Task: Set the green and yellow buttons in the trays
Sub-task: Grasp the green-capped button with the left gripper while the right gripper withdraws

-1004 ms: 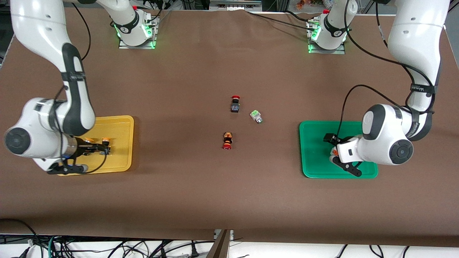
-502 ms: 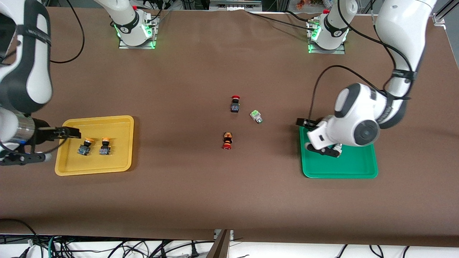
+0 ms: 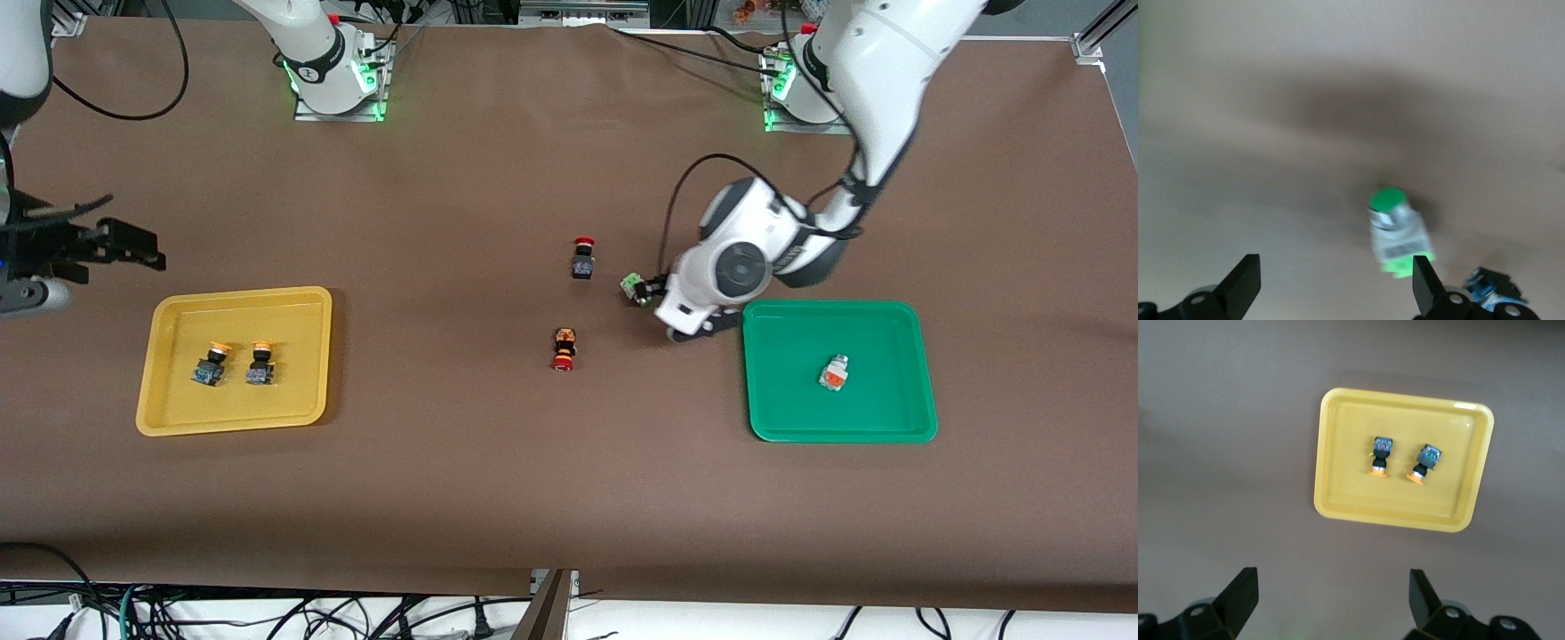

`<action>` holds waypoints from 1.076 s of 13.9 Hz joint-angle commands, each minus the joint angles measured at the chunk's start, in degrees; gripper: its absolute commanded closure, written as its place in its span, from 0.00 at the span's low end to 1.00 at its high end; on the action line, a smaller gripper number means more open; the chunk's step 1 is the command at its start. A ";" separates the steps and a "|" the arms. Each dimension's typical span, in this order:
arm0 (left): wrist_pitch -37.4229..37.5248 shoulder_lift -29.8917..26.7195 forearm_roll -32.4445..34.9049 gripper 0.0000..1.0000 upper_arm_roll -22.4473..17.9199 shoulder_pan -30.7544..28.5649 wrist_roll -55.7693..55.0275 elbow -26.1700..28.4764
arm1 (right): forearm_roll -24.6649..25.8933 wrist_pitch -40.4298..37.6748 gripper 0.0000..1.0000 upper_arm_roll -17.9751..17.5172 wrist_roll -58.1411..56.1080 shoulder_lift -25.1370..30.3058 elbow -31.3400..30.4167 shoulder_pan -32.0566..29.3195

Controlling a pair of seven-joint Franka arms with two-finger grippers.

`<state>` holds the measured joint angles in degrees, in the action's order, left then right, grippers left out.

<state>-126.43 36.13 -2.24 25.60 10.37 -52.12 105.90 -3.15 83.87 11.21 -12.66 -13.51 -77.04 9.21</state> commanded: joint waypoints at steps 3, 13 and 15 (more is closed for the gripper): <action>-4.08 1.48 1.01 0.00 -0.73 2.03 -8.44 0.72 | 1.57 0.85 0.00 -3.82 -0.61 11.12 -8.65 -4.01; -6.37 3.95 1.97 0.89 -1.78 4.74 -9.23 -0.87 | 4.29 0.15 0.00 -7.69 4.22 11.14 -8.39 -5.34; -6.28 3.69 3.30 1.00 -1.78 4.93 -9.23 -0.87 | 4.38 0.15 0.00 -7.61 3.70 10.18 -7.95 -5.34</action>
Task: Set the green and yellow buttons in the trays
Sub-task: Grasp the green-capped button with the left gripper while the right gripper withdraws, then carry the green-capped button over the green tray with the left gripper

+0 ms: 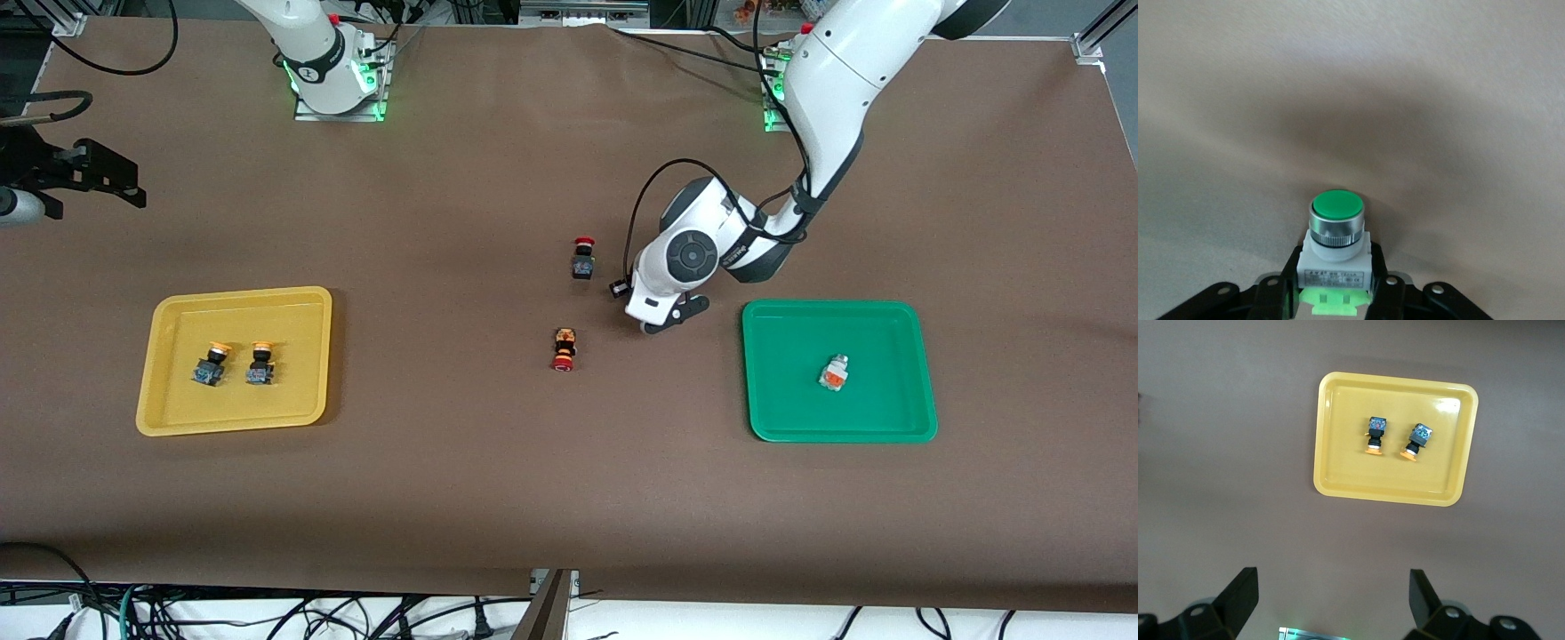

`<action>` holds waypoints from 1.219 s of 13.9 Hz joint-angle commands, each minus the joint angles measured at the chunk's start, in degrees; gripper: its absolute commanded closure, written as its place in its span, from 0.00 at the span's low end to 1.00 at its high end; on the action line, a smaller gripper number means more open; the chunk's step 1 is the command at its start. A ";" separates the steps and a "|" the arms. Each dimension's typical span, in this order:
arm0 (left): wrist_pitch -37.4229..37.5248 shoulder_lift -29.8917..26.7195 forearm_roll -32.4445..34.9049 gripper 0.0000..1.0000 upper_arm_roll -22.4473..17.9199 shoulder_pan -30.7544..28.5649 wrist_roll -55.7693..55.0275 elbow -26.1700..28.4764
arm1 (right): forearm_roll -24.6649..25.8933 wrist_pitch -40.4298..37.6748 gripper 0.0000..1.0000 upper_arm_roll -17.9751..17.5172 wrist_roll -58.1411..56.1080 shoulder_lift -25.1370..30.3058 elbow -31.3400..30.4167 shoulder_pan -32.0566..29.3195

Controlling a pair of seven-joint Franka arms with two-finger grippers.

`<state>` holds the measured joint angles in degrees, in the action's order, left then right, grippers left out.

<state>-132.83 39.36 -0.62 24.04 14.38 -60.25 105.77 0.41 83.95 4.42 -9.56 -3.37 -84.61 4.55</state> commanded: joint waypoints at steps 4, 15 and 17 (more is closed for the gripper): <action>11.24 -6.13 5.16 1.00 -2.76 -1.27 5.10 -3.79 | 0.64 0.16 0.00 -0.56 0.33 -0.23 -0.29 -0.86; 14.19 0.18 12.22 1.00 -4.18 -16.91 35.26 -10.76 | 0.73 0.25 0.00 -0.64 0.51 -0.32 -0.30 -0.68; 13.92 0.80 11.34 1.00 -4.18 -17.88 40.47 -10.93 | 0.64 0.34 0.00 -0.73 0.51 -0.32 -0.30 -0.59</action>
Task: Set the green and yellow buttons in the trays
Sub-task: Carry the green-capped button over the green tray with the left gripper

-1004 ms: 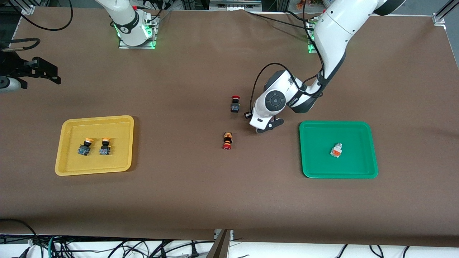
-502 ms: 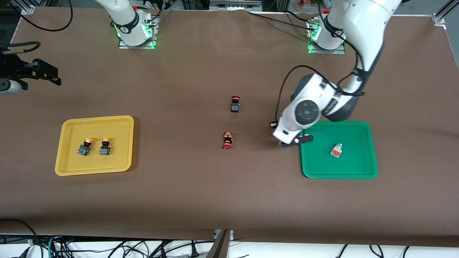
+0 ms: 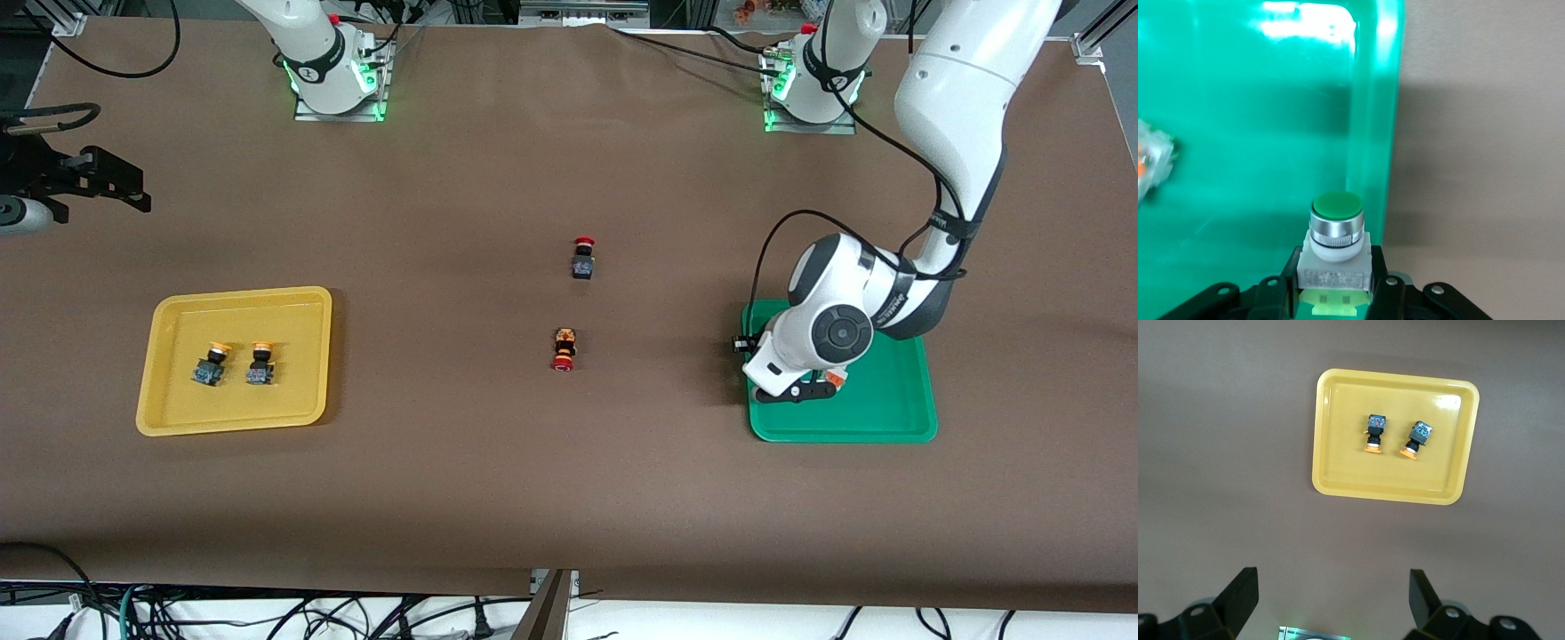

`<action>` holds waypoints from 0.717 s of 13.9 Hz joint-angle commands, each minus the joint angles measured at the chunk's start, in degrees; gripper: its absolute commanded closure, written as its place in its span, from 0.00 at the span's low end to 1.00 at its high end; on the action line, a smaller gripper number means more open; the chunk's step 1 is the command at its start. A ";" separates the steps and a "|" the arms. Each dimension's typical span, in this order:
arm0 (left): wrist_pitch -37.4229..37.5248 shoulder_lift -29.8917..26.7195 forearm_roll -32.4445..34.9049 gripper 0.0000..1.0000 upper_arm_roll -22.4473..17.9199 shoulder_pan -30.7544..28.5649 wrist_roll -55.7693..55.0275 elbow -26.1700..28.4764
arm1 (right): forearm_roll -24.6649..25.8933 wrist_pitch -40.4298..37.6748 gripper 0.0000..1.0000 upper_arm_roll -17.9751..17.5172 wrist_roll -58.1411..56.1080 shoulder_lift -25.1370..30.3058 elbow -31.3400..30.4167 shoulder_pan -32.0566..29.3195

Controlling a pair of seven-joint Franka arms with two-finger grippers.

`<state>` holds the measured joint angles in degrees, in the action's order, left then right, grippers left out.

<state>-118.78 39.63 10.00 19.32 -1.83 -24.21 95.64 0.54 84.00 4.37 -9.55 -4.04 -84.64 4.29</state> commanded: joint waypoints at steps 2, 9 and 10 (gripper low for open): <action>-0.14 0.53 0.81 0.79 0.54 -1.78 4.96 -0.90 | 0.43 0.29 0.00 -0.77 0.50 0.35 -0.26 -0.34; -0.05 0.53 0.72 0.03 0.54 -3.62 8.73 -2.13 | 0.42 0.20 0.00 -0.77 0.41 0.35 -0.26 -0.34; -0.14 0.44 0.63 0.00 0.63 -4.23 10.05 -2.21 | 0.34 0.20 0.00 -0.77 0.41 0.35 -0.26 -0.42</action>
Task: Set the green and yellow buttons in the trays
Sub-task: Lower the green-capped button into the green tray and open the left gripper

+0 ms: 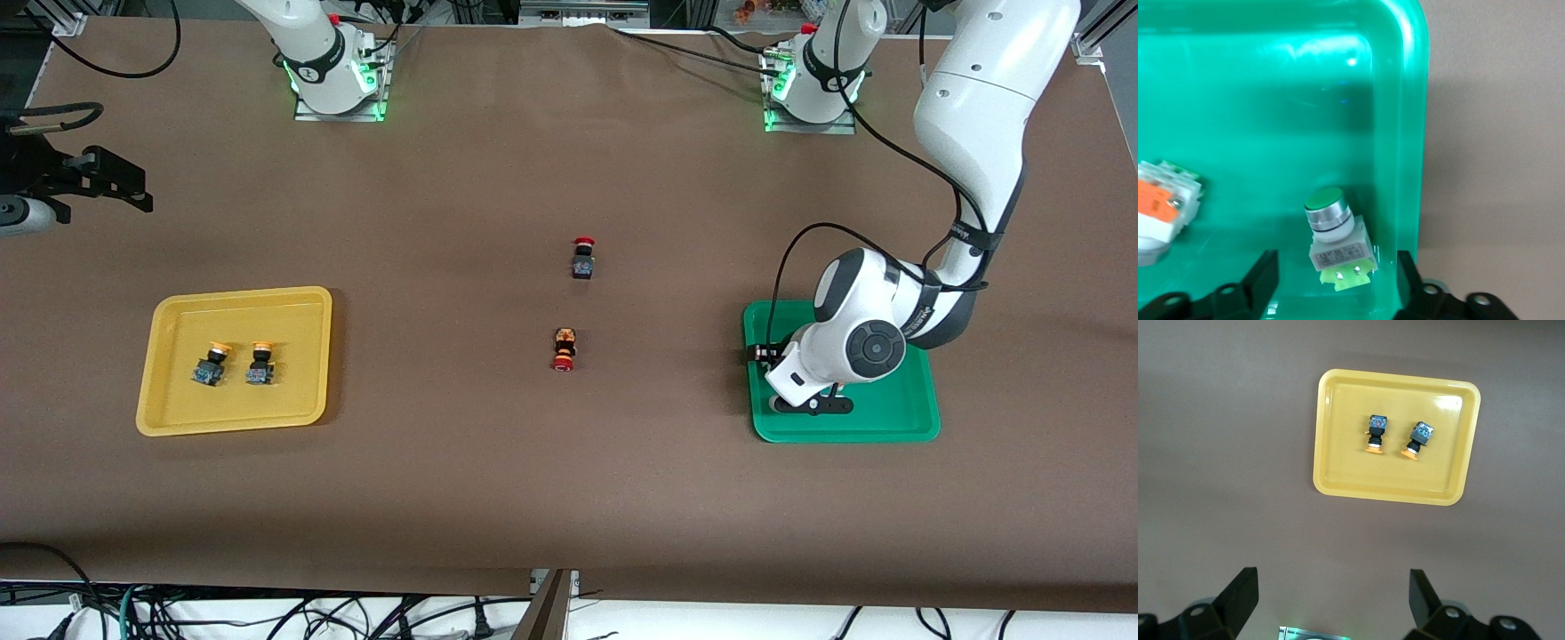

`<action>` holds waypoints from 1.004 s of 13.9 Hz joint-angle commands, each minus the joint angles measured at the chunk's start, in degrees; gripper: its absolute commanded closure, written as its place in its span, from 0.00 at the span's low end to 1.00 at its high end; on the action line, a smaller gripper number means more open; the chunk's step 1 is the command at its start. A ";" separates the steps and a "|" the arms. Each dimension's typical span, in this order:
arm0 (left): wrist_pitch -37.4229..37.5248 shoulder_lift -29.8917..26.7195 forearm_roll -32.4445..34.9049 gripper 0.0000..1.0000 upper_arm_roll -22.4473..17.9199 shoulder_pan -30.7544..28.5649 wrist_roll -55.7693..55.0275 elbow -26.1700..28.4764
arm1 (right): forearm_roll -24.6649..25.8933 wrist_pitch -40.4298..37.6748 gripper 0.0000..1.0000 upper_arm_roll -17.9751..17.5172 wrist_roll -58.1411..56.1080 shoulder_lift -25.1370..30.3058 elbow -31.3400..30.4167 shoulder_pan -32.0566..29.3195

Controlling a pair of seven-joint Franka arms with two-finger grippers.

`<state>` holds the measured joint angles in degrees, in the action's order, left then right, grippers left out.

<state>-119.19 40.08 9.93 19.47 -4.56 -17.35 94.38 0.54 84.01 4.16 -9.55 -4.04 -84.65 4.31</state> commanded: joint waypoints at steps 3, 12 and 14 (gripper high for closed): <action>0.54 -0.79 0.79 0.00 0.74 -2.91 7.41 -2.08 | 0.34 0.28 0.00 -0.55 0.50 0.35 -0.26 -0.35; 5.68 -4.11 1.67 0.00 0.22 -3.44 11.97 -8.93 | 0.51 0.72 0.00 -0.55 0.41 -0.35 -0.17 -0.44; 15.60 -8.24 1.67 0.00 0.30 -4.49 14.26 -12.62 | 0.51 0.72 0.00 -0.46 0.50 -0.35 -0.26 -0.44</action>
<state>-111.59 36.45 10.18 19.48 -7.78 -6.12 84.34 0.54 84.39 4.15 -9.55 -4.66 -84.66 4.30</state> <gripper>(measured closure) 0.000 0.000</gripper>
